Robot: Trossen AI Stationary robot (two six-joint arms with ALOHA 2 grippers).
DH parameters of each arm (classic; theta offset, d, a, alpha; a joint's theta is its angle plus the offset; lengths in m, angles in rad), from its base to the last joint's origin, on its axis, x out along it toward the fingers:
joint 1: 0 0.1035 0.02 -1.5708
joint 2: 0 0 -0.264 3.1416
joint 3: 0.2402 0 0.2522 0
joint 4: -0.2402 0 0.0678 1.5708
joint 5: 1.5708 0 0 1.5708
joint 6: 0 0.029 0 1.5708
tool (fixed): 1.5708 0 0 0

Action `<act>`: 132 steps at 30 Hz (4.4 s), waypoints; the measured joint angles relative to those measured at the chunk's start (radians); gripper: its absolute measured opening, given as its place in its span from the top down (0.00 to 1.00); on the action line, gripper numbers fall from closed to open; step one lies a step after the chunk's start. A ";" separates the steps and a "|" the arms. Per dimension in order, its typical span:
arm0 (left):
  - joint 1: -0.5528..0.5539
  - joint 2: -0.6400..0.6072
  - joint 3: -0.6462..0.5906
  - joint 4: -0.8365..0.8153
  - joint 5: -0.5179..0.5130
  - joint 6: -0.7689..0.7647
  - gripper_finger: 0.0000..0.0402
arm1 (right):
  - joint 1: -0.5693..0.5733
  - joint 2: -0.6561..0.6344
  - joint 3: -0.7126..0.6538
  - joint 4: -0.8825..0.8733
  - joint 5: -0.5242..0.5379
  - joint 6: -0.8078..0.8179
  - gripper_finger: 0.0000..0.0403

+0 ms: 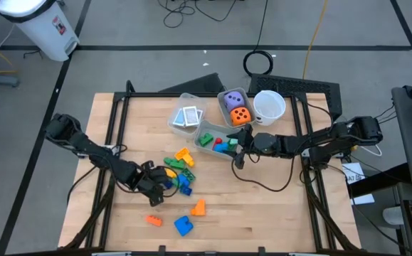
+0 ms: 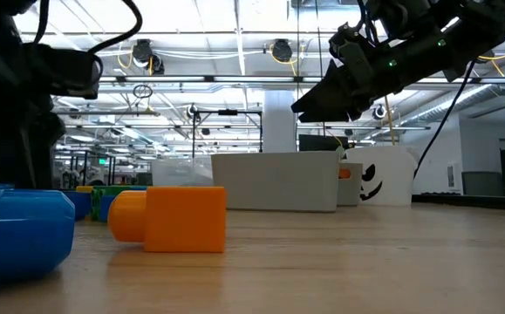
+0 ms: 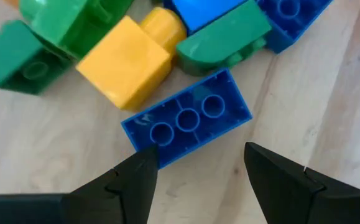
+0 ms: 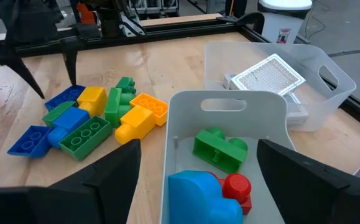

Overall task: Pick & Place Toys
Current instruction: Put the dark blue game piece into the bottom gray bin

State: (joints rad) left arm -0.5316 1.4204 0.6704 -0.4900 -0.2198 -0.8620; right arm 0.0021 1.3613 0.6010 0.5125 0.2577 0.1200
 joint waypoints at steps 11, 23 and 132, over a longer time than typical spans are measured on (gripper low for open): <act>-0.007 0.001 0.007 0.195 0.201 0.001 0.39 | 0.000 0.000 0.000 0.000 0.001 0.000 0.27; -0.014 0.001 0.008 0.203 0.106 0.447 0.39 | 0.000 0.000 0.000 0.000 0.000 0.000 0.27; 0.275 0.026 0.094 0.827 -0.122 0.753 0.35 | 0.119 0.158 0.156 0.195 0.012 -0.206 0.75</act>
State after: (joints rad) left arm -0.2569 1.4460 0.7643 0.3374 -0.3416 -0.1085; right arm 0.1209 1.5197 0.7569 0.7080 0.2692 -0.0856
